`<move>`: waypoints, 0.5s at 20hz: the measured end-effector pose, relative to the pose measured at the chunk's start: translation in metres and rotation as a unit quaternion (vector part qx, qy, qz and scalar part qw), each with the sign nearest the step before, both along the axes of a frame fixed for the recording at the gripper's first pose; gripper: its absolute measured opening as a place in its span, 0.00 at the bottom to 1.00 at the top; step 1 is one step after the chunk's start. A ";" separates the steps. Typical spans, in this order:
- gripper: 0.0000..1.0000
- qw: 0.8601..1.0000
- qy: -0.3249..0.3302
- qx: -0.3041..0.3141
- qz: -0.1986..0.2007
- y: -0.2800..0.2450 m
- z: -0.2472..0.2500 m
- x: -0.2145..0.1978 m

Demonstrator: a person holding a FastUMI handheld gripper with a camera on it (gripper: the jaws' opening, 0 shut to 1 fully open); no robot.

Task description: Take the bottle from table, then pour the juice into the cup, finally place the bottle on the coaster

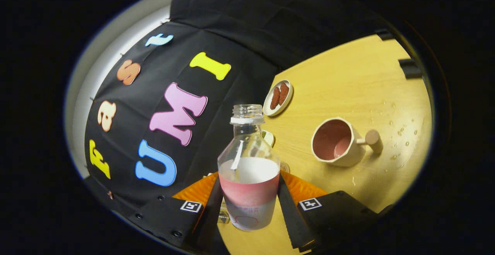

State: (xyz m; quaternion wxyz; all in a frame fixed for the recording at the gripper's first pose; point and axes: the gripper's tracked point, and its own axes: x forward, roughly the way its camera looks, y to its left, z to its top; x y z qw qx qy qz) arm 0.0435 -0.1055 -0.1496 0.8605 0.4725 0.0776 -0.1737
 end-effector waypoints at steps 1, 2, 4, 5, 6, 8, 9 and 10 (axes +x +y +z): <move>0.75 0.999 0.007 -0.037 0.004 -0.001 0.003 -0.003; 0.76 0.997 0.012 -0.073 0.009 -0.001 0.008 -0.005; 0.75 0.990 0.008 -0.142 0.019 0.002 0.024 -0.009; 0.75 0.984 0.004 -0.175 0.024 0.005 0.034 -0.005; 0.75 0.977 0.002 -0.209 0.029 0.006 0.043 -0.002; 0.75 0.961 0.002 -0.275 0.032 0.009 0.060 0.005; 0.75 0.953 0.005 -0.301 0.033 0.011 0.067 0.009; 0.75 0.947 0.003 -0.321 0.035 0.015 0.075 0.013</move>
